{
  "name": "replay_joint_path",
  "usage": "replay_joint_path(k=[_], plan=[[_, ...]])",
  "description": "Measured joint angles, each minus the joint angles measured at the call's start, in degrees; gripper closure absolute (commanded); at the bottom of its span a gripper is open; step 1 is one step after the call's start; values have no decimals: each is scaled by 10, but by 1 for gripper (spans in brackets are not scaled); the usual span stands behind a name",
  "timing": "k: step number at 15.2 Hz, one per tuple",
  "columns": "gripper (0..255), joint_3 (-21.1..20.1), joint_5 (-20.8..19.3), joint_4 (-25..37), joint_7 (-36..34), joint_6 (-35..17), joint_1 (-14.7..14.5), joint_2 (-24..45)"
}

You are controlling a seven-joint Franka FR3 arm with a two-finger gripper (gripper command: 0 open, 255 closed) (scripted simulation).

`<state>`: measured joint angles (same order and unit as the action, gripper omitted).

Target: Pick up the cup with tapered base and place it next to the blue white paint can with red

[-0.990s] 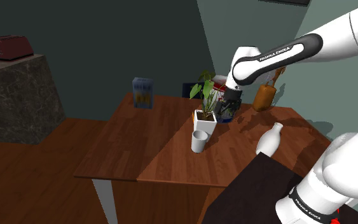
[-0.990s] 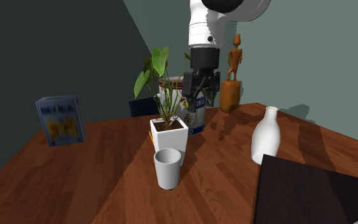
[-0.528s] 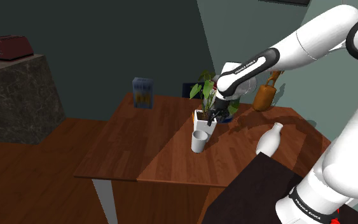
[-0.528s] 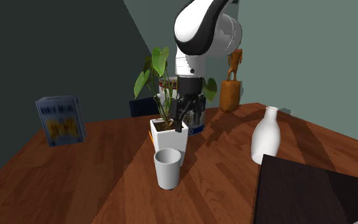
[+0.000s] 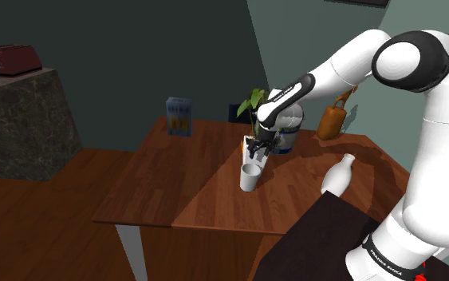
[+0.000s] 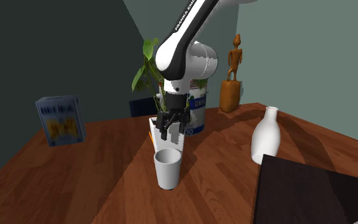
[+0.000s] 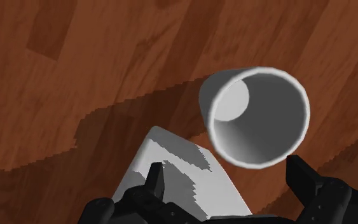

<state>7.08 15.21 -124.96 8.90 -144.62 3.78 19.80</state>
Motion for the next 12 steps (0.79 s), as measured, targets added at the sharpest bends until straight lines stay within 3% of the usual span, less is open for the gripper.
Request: replay_joint_path(k=[5, 8, 12], plan=[[0, -8, 16, -1, 0, -15, 5, -1], [0, -12, 22, 30, 15, 17, 14, 6], [0, -17, 27, 32, 17, -8, 12, 6]])
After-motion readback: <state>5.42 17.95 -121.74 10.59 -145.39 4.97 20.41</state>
